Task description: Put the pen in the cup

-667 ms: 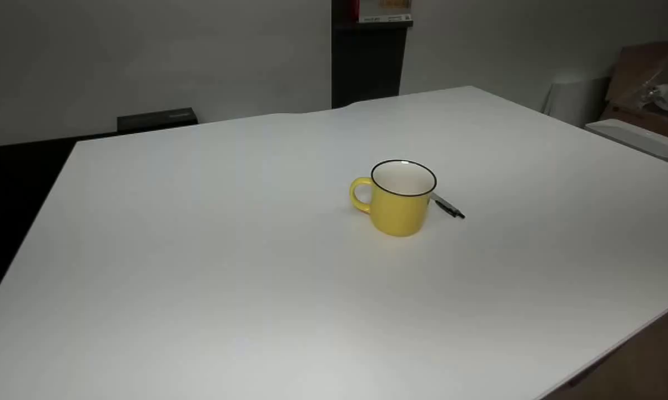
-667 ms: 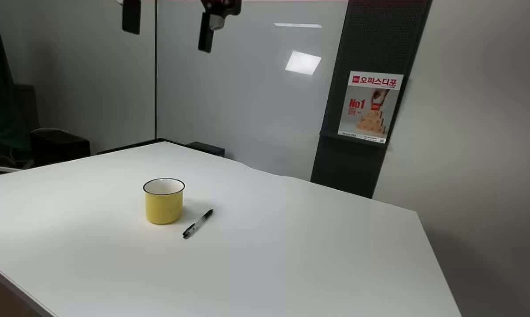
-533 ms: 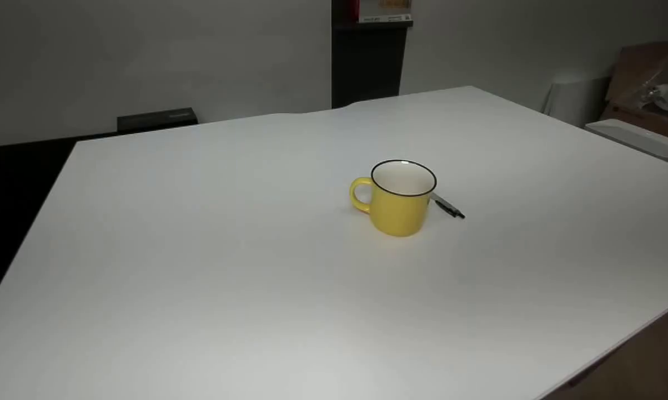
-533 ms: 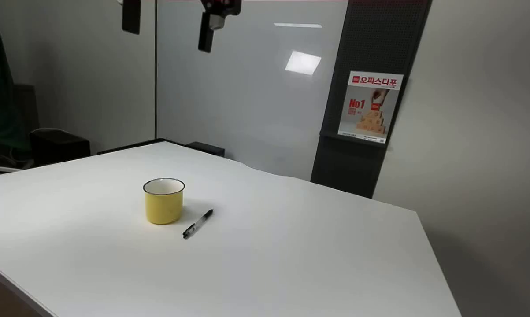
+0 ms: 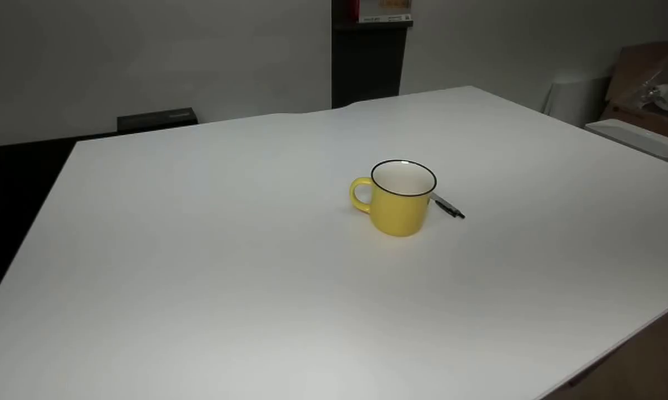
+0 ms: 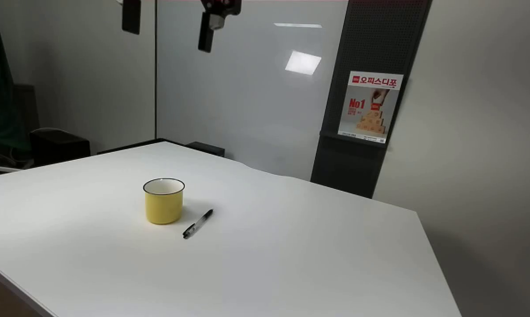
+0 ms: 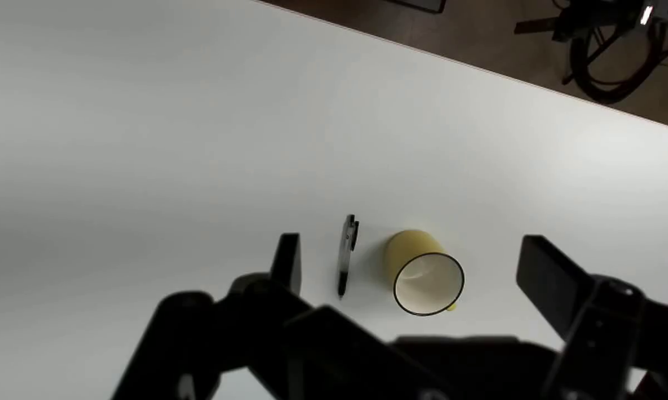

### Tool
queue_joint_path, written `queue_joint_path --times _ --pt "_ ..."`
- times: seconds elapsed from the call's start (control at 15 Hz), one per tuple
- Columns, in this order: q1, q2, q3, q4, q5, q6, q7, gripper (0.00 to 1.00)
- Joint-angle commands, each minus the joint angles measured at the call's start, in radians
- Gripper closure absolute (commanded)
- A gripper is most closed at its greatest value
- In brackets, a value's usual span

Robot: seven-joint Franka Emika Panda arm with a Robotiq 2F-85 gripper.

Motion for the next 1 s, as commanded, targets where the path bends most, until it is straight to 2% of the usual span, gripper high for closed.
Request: queue_joint_path --times 0.0,0.2,0.4,0.67,0.93 --pt "-0.009 0.002 0.008 0.002 0.005 -0.002 -0.004 0.0" --pt "-0.008 0.018 0.007 0.005 0.004 0.011 -0.006 0.0" --pt "-0.014 0.102 0.019 0.006 -0.024 0.118 0.015 0.0" --pt "-0.019 0.304 0.051 0.018 -0.064 0.326 0.052 0.0" --pt "-0.013 0.503 0.108 0.036 -0.058 0.494 0.143 0.0"
